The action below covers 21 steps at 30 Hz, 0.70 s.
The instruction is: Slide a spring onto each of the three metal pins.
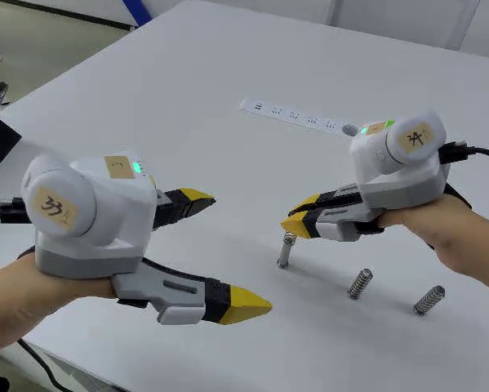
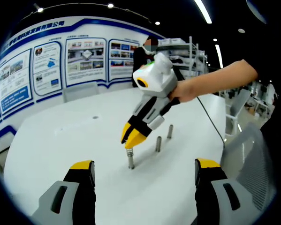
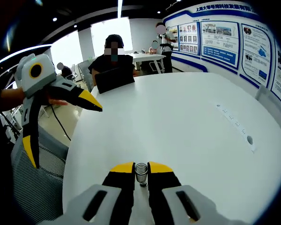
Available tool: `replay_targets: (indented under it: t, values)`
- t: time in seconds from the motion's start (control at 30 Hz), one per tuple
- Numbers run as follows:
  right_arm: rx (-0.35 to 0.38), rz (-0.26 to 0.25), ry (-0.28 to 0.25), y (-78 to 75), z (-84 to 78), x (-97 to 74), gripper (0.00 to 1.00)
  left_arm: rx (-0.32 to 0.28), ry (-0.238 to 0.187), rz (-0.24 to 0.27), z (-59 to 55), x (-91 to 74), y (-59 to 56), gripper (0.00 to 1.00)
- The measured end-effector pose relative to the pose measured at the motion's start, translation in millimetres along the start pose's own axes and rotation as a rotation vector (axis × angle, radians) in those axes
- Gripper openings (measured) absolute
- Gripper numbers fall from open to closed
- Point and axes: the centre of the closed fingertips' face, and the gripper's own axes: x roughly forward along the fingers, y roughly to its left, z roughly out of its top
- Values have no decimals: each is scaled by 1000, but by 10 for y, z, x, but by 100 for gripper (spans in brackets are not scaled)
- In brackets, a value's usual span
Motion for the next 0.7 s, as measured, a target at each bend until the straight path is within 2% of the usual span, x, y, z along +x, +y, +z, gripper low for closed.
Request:
replay_targets:
  t: [0.13, 0.33, 0.47, 0.7]
  values:
    - [-9, 2, 20, 32, -54, 60, 11, 10, 15, -6, -20, -6, 6, 88]
    - [-38, -3, 50, 39, -180, 161, 11, 3, 9, -3, -6, -21, 33, 87]
    - [-44, -9, 74, 14, -302, 226, 11, 18, 44, -6, -99, -24, 39, 86]
    - [-70, -17, 104, -11, -416, 262, 11, -4, 42, -5, -141, -49, 34, 85]
